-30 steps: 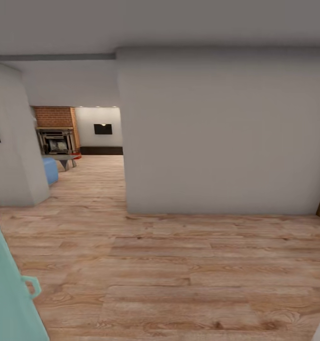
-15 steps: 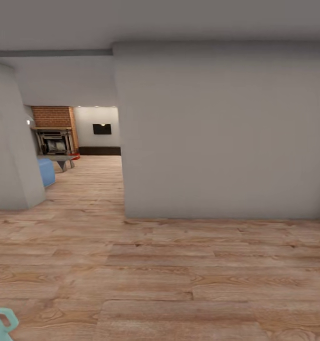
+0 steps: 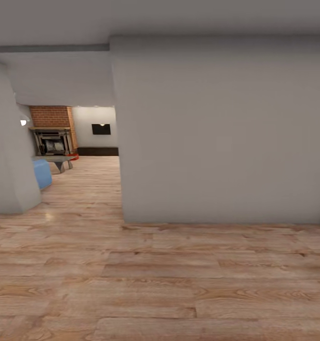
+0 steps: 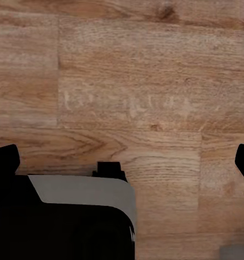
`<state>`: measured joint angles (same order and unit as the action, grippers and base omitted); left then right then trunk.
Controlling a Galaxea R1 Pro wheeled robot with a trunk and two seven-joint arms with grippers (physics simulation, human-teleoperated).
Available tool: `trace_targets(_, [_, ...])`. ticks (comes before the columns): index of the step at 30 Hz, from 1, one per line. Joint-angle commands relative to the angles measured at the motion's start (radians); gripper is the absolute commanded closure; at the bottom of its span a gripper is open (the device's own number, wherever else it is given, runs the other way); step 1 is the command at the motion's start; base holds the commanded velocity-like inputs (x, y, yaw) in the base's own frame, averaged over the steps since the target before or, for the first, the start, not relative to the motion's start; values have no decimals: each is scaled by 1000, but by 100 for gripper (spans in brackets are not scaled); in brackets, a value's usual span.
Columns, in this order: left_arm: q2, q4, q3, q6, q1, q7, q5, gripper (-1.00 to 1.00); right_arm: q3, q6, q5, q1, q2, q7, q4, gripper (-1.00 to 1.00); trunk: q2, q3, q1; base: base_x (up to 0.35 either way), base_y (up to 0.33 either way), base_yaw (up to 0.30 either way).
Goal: Move the two storage containers from the living room to the garage. In the garage, place one container on the floor and stack the other container on top of it (either order is fine).
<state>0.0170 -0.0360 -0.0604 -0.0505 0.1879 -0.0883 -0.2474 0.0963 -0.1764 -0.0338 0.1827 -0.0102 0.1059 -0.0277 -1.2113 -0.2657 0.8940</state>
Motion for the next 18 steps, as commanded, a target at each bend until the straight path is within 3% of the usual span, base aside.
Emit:
trace_targets(1, [0,1,-6,-3,1,-1,-1,-100,8,-7,-5,1,0,5,-3,-100,-1,-1,1,330,0,82])
trace_targets(18, [-2,1,-3,-4,1,0,2,-100,7,-9,-11,1,2,6,-3,-100,-1,-1,1,330,0,241])
